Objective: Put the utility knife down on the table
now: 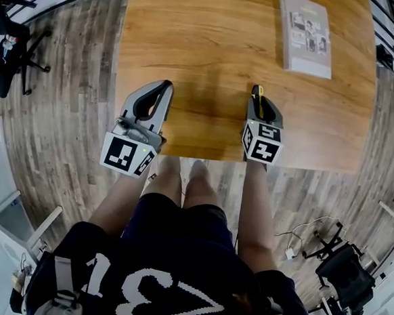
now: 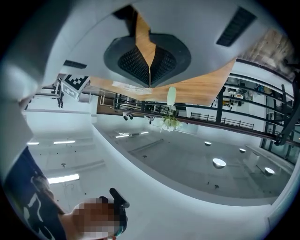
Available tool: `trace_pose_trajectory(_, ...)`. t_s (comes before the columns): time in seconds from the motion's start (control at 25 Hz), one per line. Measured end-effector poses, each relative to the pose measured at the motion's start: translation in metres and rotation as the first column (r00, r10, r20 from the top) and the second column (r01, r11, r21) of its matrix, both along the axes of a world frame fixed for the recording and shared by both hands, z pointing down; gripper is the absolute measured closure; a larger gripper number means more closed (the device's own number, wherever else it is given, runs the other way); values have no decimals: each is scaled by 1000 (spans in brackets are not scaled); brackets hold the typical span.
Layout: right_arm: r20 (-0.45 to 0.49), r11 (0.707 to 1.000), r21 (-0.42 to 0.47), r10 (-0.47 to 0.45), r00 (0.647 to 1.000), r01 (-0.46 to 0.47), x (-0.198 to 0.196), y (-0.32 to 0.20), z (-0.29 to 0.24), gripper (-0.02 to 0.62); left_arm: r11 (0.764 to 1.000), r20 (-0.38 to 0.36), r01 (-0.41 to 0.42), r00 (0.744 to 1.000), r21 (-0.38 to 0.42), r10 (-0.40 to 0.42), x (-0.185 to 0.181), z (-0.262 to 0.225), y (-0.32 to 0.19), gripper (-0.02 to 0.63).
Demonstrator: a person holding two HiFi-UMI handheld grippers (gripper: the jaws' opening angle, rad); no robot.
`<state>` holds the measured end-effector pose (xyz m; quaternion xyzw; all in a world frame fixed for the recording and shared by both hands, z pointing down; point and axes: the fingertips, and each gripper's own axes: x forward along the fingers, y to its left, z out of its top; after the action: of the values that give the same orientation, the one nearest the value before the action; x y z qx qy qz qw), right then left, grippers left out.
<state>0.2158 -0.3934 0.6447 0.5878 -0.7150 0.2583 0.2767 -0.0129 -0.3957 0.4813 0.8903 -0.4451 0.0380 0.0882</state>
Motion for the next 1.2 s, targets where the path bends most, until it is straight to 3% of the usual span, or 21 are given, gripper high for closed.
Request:
trace_pose_trajectory(0.16,44,999,41,14,999,-16,2,-2,-13,451,1000,-2,0,1000,12,0,-1,-6,-2,588)
trace_pose_trajectory(0.32,94,976,215,23,995,-43,10,-11,-75,552,998,-11,-4,1000,56,4,1,-29,-8,588)
trace_pose_trajectory(0.56,192,861,501,-9,981,-91,20,-13,-218,571,992,-18,-16,1000,129,18,8,-89,-17,588)
trace_pose_trajectory(0.8,224,730,672,-44,974,-122,26,-1,-329,572,973,-50,-24,998,231,36,10,-155,-21,588)
trace_pose_trajectory(0.96,216,682,723,-75,974,-108,22,10,-366,572,963,-82,-17,996,268,41,8,-186,-18,588)
trace_pose_trajectory(1.2,202,635,767,-109,973,-88,10,19,-392,572,950,-91,-14,995,312,44,5,-208,-14,588)
